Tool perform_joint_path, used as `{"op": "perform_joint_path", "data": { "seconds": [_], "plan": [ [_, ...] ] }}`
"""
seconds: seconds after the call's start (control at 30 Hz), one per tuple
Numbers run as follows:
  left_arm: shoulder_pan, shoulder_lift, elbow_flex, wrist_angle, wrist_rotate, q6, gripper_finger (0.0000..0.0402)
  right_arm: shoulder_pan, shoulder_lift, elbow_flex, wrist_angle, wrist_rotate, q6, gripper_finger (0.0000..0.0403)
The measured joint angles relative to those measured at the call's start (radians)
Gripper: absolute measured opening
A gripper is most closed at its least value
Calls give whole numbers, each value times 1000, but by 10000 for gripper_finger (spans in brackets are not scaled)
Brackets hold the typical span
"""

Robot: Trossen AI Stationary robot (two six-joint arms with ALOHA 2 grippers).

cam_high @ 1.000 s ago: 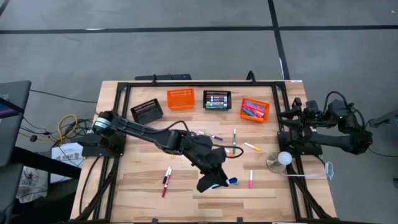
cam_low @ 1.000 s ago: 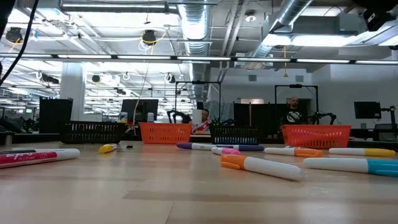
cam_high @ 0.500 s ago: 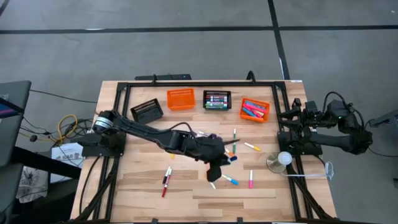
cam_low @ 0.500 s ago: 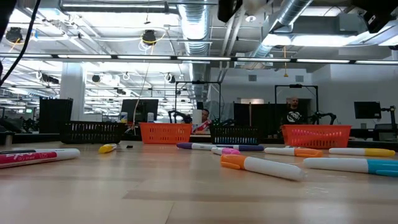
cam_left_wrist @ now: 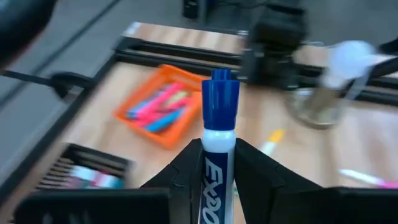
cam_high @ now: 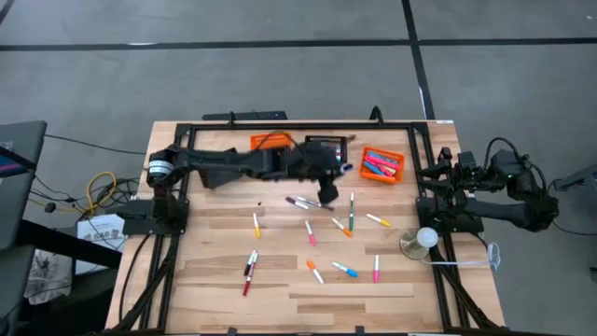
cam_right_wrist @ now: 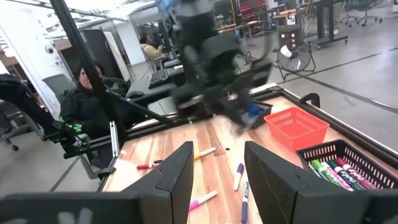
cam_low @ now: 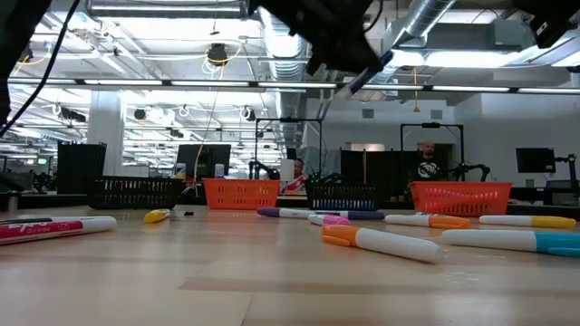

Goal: Pick & Place Markers
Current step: Put the white blue marker into the middle black bin

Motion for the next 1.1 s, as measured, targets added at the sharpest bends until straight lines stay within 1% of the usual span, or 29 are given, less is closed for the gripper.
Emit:
{"op": "perform_joint_path", "data": {
  "seconds": [0.13, 0.27, 0.5, 0.7, 0.9, 1.1],
  "plan": [
    [88, 0, 0, 0, 13, 82, 75, 0, 0, 0, 7, 1, 0, 133],
    [172, 6, 1, 1, 71, 145, 76, 0, 0, 0, 13, 1, 0, 134],
    [276, 46, 15, 1, 110, 175, 76, 0, 0, 0, 13, 1, 0, 134],
    [295, 134, 86, 3, 178, 199, 76, 0, 0, 0, 13, 15, 0, 133],
    [289, 231, 180, -15, 182, 273, 76, 0, 0, 0, 13, 31, -1, 134],
    [302, 275, 194, -54, 207, 279, 76, 0, 0, 0, 13, 31, 8, 133]
  ]
}}
